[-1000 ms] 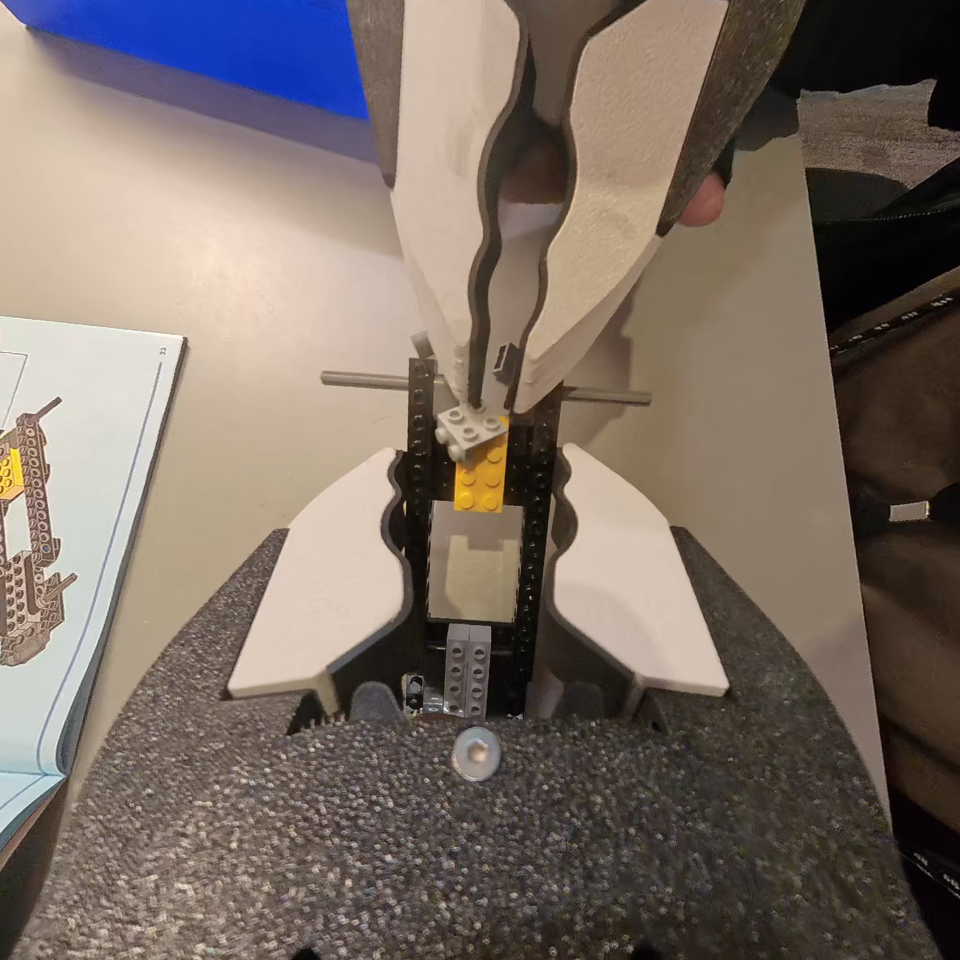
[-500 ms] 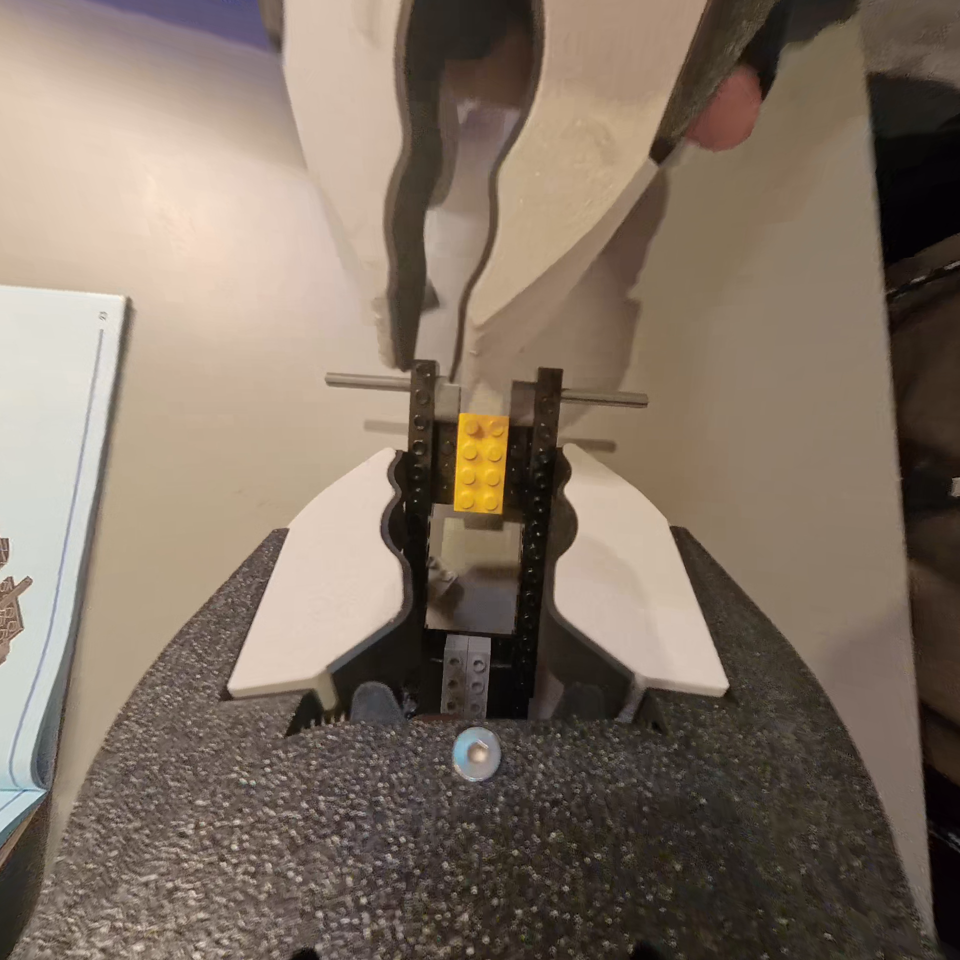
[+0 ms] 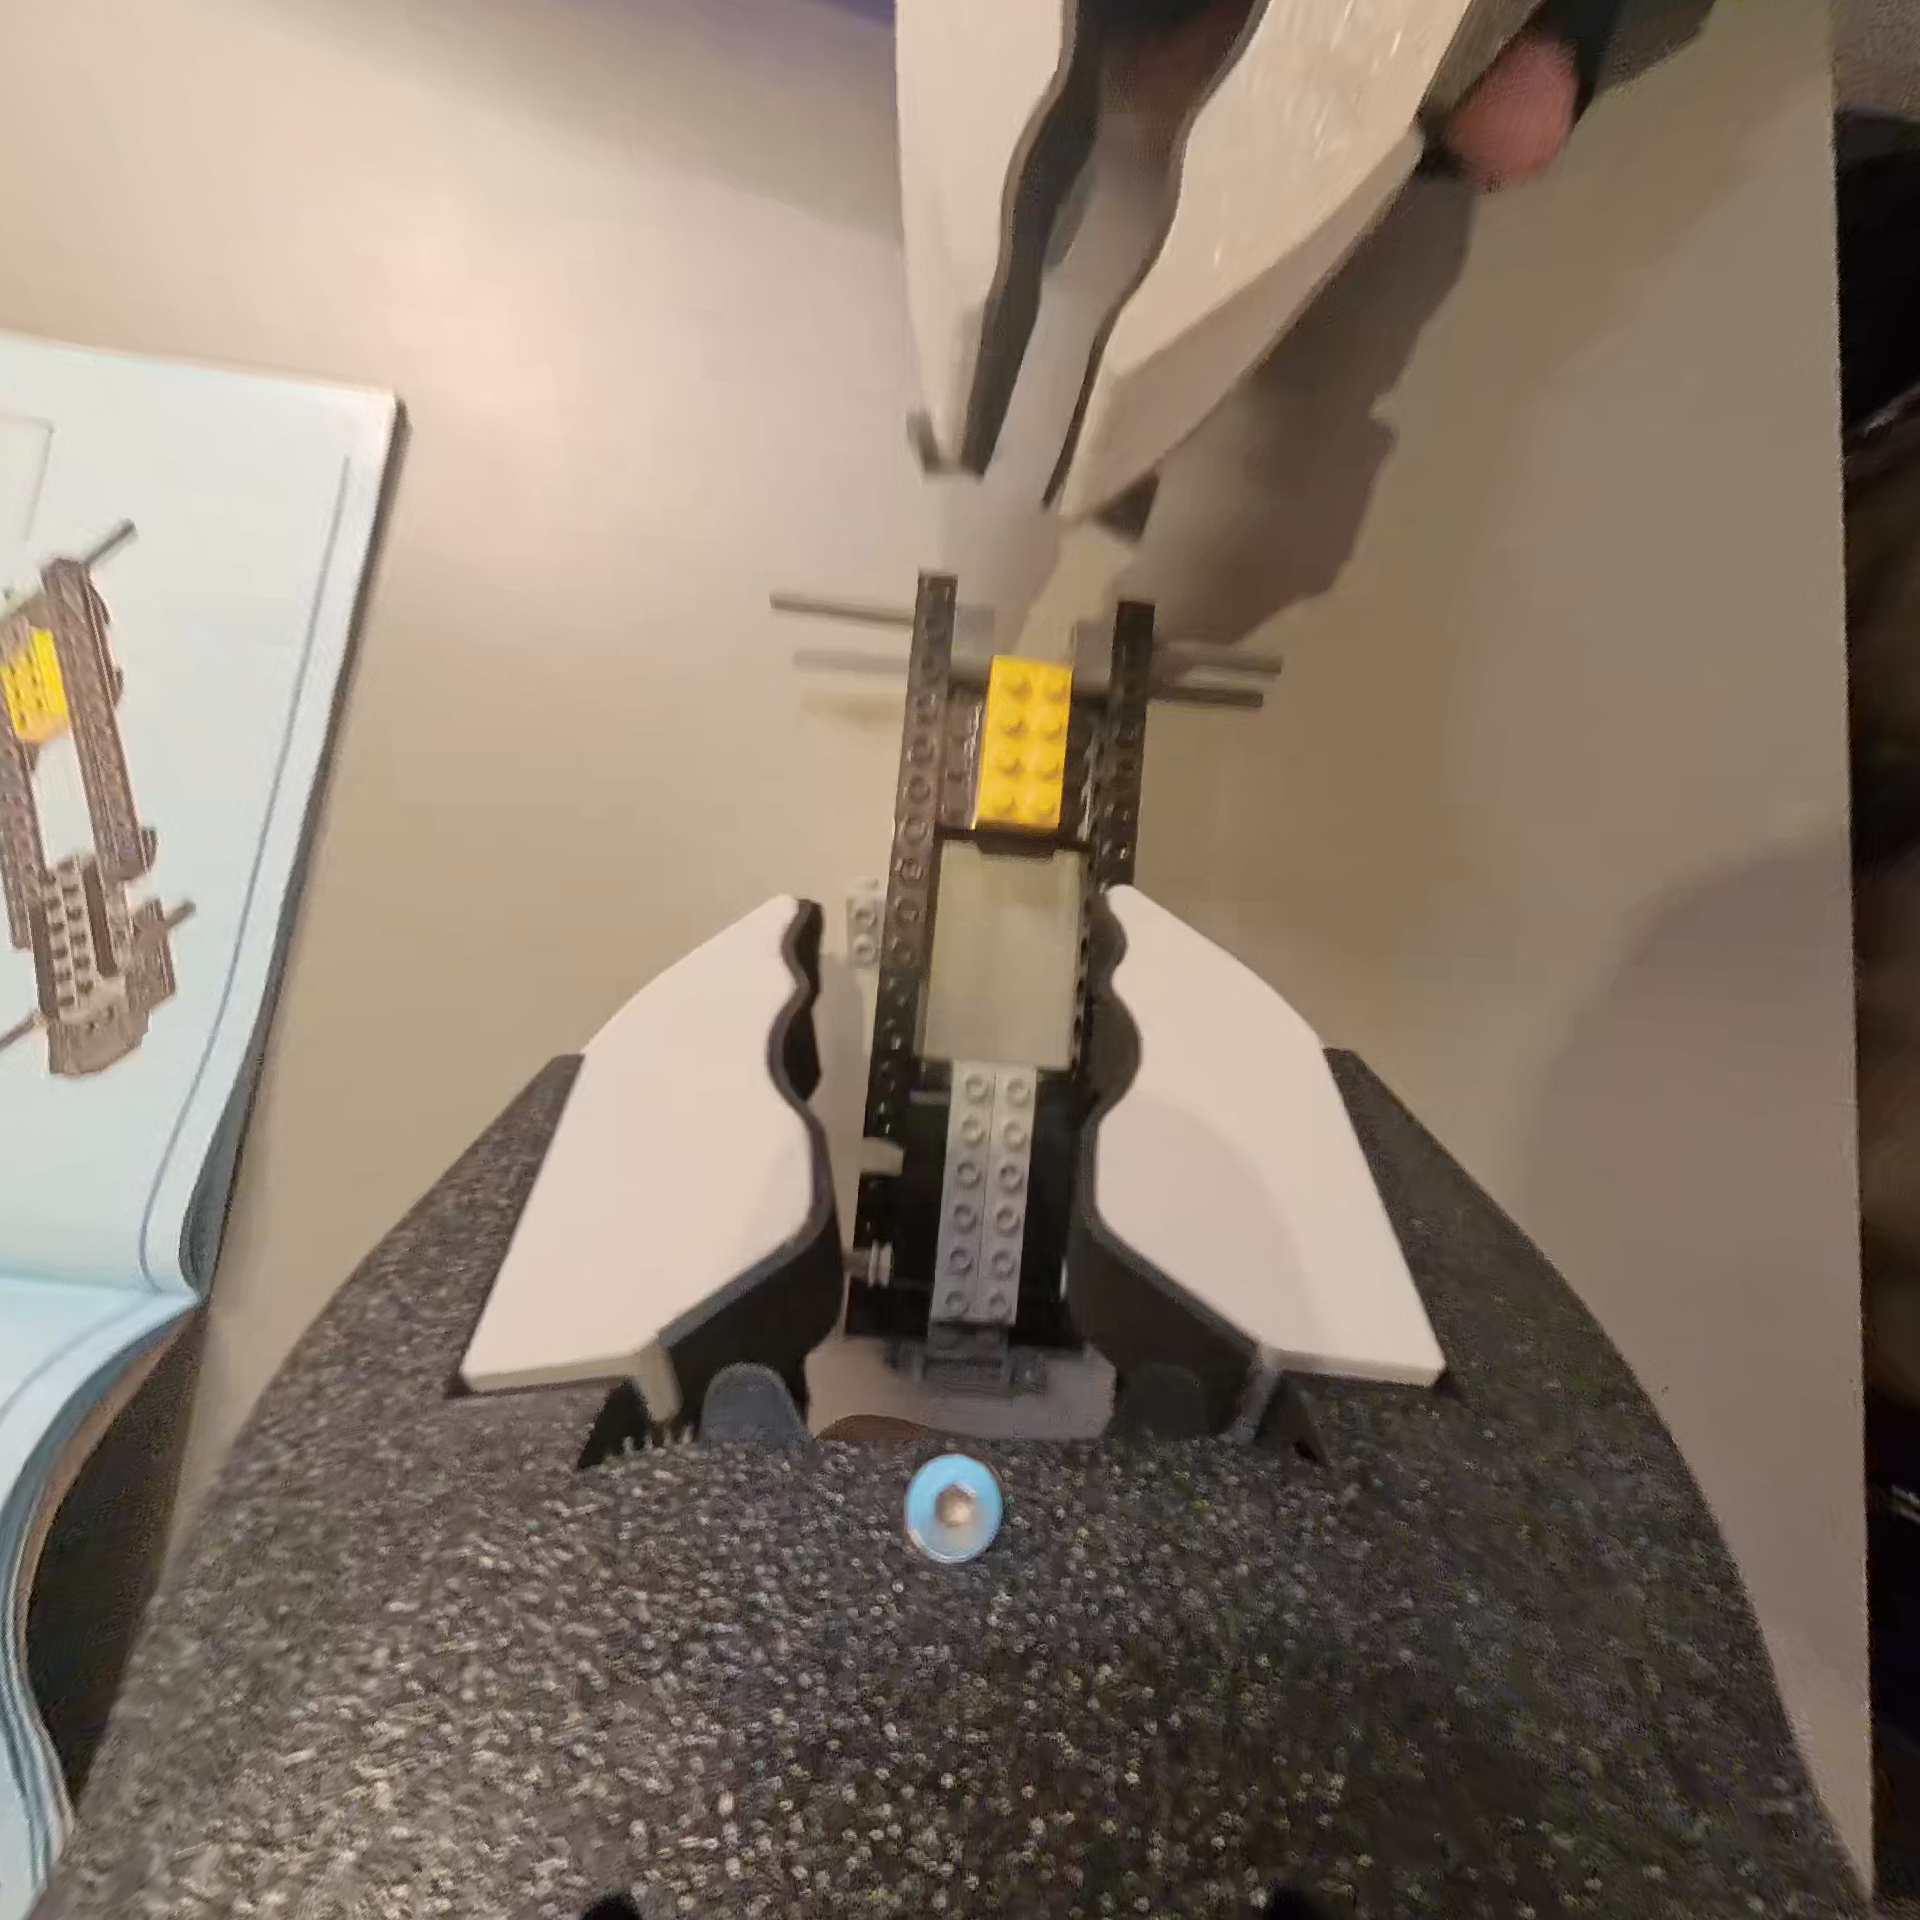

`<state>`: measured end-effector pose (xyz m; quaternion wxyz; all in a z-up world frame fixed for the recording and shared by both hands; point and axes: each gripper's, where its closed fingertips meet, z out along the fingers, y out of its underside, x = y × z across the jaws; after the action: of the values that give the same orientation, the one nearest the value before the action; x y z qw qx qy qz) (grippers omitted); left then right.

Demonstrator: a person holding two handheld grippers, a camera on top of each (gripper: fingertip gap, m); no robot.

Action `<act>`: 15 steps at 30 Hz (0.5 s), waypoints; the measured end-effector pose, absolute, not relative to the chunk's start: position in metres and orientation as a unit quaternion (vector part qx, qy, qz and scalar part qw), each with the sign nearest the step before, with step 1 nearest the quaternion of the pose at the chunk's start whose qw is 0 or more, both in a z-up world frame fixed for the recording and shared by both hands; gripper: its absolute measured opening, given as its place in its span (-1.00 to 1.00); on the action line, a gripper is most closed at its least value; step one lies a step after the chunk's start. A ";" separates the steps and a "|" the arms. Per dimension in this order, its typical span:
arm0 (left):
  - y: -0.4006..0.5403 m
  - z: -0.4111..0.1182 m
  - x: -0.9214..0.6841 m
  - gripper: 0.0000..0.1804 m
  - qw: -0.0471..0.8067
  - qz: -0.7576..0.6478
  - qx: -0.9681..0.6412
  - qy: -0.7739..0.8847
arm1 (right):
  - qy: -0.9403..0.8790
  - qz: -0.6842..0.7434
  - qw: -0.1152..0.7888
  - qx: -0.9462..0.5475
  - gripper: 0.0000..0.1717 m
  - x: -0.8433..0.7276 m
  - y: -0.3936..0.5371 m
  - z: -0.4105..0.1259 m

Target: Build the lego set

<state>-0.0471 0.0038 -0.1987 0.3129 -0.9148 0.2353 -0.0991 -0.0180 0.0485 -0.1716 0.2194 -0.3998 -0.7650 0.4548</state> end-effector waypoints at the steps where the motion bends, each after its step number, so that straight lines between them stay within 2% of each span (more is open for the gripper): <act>1: 0.001 -0.201 -0.051 -0.50 0.307 -0.092 -0.919 0.231 | -0.764 0.455 0.219 -0.400 -0.86 -0.018 0.049 -0.172; 8: -0.008 -0.207 -0.043 -0.75 0.288 -0.118 -0.916 0.252 | -0.764 0.457 0.219 -0.400 -0.86 -0.016 0.051 -0.173; 15: 0.000 -0.207 -0.054 -0.74 0.281 -0.095 -0.924 0.241 | -0.766 0.456 0.221 -0.396 -0.86 -0.016 0.050 -0.174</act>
<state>-0.0542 0.0001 -0.2074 0.2809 -0.9242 0.2408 -0.0950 -0.0163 0.0496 -0.1736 0.2207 -0.3962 -0.7657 0.4562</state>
